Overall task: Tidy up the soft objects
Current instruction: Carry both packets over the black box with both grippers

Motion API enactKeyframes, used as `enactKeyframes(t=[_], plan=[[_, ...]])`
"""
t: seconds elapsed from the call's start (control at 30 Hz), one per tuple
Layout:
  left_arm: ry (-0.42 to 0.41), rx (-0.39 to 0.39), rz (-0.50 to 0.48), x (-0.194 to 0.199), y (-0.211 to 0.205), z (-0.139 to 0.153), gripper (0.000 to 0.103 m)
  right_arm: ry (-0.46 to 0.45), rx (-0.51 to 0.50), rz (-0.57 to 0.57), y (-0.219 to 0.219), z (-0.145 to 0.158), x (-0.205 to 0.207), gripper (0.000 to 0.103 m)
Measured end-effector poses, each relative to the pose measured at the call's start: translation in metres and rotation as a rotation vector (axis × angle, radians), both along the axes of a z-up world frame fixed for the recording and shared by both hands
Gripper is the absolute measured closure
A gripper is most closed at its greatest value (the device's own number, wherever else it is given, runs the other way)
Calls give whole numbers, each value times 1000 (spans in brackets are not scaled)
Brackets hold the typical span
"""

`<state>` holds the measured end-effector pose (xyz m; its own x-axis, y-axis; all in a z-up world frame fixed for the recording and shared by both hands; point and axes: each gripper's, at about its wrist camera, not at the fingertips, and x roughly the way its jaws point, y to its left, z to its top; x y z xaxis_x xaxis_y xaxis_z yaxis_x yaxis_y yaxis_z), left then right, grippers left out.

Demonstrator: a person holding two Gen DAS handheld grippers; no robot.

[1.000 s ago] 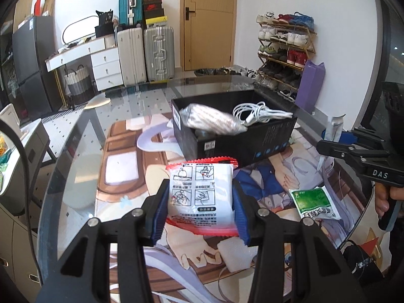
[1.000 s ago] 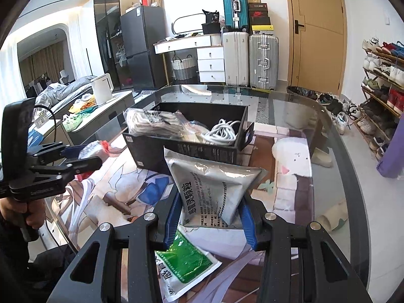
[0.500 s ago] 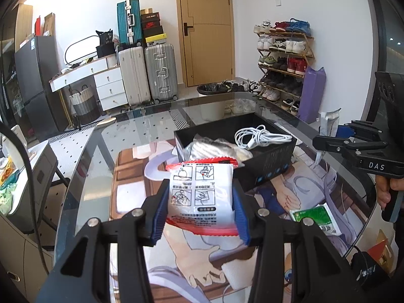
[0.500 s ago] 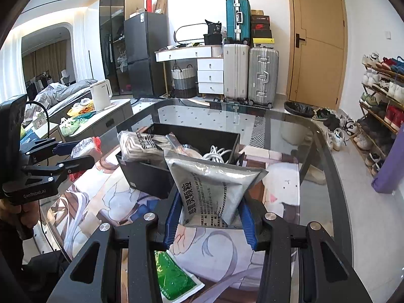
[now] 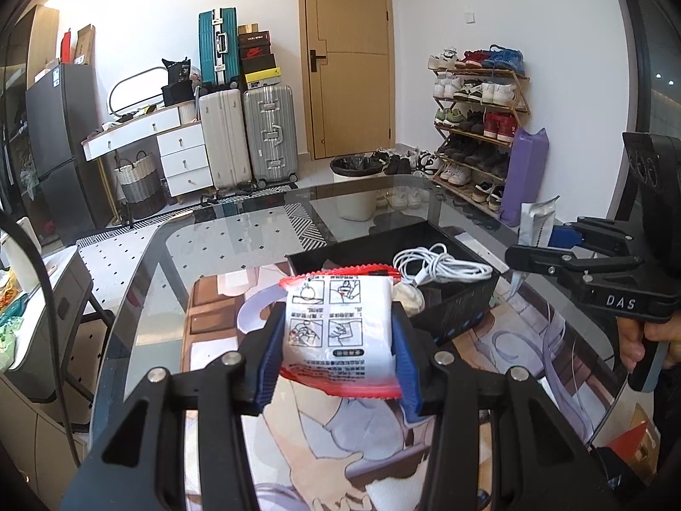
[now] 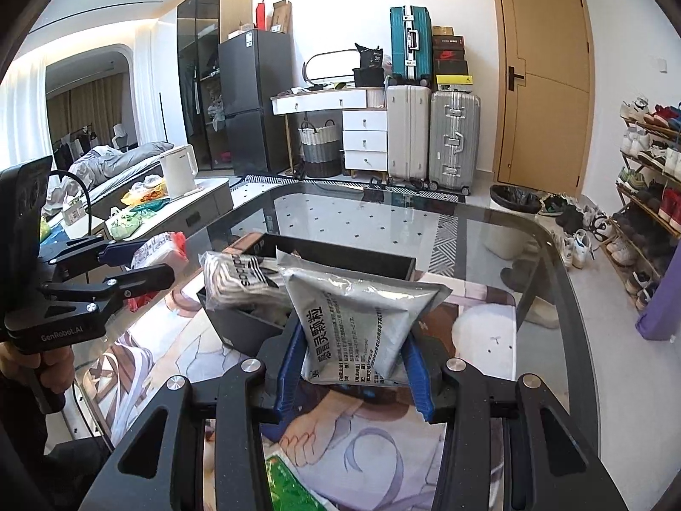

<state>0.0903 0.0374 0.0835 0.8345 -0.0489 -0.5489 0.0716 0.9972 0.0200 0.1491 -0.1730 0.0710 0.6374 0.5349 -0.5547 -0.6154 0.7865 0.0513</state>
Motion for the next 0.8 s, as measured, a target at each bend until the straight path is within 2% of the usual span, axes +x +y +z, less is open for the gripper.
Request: enactKeyframes(t=[0.17,0.33,0.8], plan=[[0,-10,9,12,-2,0,58,-6,9,14,10,3,9,60],[-9,12,24,28,-5,3,58,-2,19,12,16,5,20,60],[19,8,-4,68,-11,-3,58,29,13,18,32,1,42,60]])
